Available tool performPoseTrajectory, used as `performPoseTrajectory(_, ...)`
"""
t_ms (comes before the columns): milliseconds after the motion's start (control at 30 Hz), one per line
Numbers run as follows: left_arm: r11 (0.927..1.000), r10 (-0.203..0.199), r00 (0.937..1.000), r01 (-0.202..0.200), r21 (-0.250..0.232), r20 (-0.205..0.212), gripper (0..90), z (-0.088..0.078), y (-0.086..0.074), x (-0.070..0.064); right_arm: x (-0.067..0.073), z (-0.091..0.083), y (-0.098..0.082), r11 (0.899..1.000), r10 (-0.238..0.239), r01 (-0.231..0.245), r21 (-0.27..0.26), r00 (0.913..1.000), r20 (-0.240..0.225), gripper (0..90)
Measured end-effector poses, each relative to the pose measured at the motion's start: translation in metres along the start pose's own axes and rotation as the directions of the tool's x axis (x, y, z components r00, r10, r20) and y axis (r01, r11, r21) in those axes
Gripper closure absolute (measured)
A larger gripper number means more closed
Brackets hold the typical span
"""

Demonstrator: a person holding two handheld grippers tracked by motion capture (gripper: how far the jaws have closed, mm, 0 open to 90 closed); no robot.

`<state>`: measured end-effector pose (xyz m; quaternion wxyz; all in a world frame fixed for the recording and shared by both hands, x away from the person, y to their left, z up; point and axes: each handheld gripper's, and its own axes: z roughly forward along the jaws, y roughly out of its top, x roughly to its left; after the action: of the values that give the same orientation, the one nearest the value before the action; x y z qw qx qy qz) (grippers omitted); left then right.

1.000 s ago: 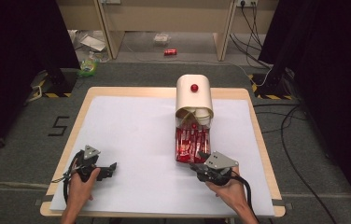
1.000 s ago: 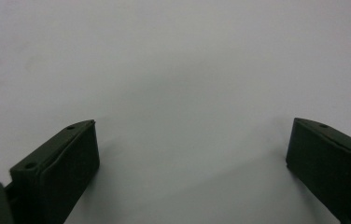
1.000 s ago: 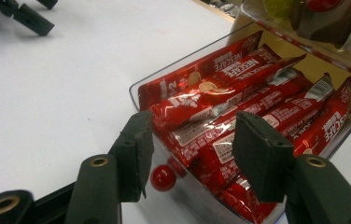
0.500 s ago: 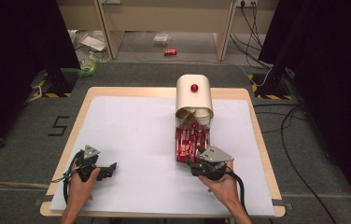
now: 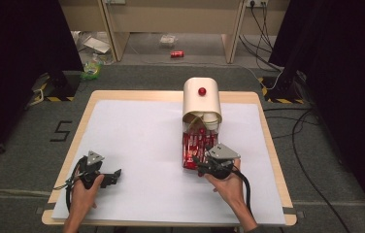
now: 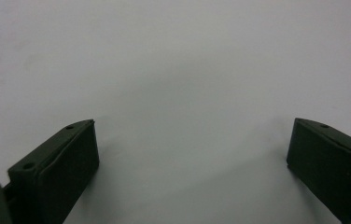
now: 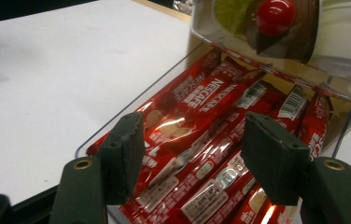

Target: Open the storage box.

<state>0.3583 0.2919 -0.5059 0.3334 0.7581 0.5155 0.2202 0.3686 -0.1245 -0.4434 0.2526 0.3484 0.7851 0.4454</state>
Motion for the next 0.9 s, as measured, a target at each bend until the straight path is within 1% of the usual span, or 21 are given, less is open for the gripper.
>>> performPoseTrajectory(67, 1.0000, -0.001, 1.0000, 0.001, 0.000, -0.001, 1.6, 0.000, 0.000, 0.000, -0.002, 0.003, 0.001, 1.000, 0.004, -0.004, 0.008, 0.9999, 0.010, 40.1)
performPoseTrajectory(100, 1.0000, -0.001, 1.0000, 0.001, 0.000, -0.001, 1.6, 0.000, 0.000, 0.000, -0.004, 0.005, 0.002, 1.000, 0.013, -0.013, 0.014, 0.9998, 0.015, 40.4)
performPoseTrajectory(500, 1.0000, -0.003, 1.0000, 0.003, 0.002, 0.000, 1.3, 0.000, 0.000, 0.000, -0.011, 0.010, 0.008, 0.999, 0.033, -0.034, 0.018, 0.9991, 0.024, 40.7)
performPoseTrajectory(600, 1.0000, -0.003, 1.0000, 0.003, 0.001, -0.001, 1.3, 0.000, 0.000, 0.000, -0.013, 0.013, 0.010, 0.999, 0.036, -0.037, 0.027, 0.9991, 0.024, 41.0)
performPoseTrajectory(767, 1.0000, -0.003, 1.0000, 0.003, 0.000, -0.001, 1.3, 0.000, 0.000, 0.000, -0.012, 0.016, 0.013, 0.999, 0.030, -0.030, 0.035, 0.9993, 0.021, 42.1)
performPoseTrajectory(800, 1.0000, -0.002, 1.0000, 0.002, 0.000, -0.002, 1.3, 0.000, 0.000, 0.000, -0.012, 0.017, 0.013, 0.999, 0.036, -0.037, 0.035, 0.9992, 0.019, 42.5)
performPoseTrajectory(900, 1.0000, -0.001, 1.0000, 0.001, 0.000, -0.002, 1.3, 0.000, 0.000, 0.000, -0.009, 0.018, 0.016, 0.999, 0.030, -0.031, 0.036, 0.9994, 0.015, 44.3)
